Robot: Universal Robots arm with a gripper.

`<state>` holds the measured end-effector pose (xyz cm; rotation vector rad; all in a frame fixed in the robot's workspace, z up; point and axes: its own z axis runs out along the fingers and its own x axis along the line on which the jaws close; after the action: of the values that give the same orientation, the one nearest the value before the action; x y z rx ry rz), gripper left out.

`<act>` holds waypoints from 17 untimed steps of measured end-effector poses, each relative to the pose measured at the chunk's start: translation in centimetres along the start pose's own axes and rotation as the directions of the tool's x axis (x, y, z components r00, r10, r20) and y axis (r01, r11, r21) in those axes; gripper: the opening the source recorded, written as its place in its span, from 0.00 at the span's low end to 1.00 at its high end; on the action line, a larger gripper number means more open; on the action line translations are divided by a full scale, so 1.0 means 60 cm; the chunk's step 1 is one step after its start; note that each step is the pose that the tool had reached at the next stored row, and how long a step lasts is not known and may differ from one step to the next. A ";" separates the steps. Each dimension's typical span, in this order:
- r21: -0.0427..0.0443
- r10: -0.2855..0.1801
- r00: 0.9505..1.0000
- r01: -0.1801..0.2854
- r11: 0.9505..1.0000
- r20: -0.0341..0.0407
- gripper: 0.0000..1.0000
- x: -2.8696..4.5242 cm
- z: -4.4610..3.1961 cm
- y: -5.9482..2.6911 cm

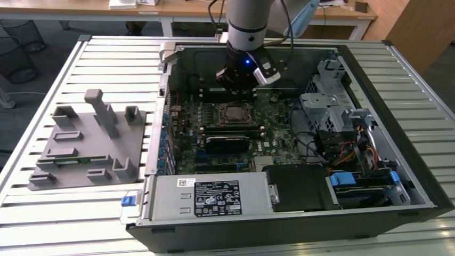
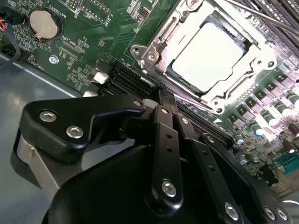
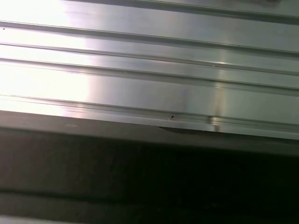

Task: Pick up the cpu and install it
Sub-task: 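Install the first cpu locking lever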

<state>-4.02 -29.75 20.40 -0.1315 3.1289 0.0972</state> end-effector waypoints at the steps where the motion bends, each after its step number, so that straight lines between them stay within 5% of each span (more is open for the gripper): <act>1: 0.000 0.000 1.000 0.000 1.000 0.000 0.11 -0.001 0.000 0.000; 17: 0.001 0.000 1.000 0.000 1.000 -0.001 0.11 -0.007 0.008 -0.005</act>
<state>-3.56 -29.95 19.91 -0.1313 3.1304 0.0951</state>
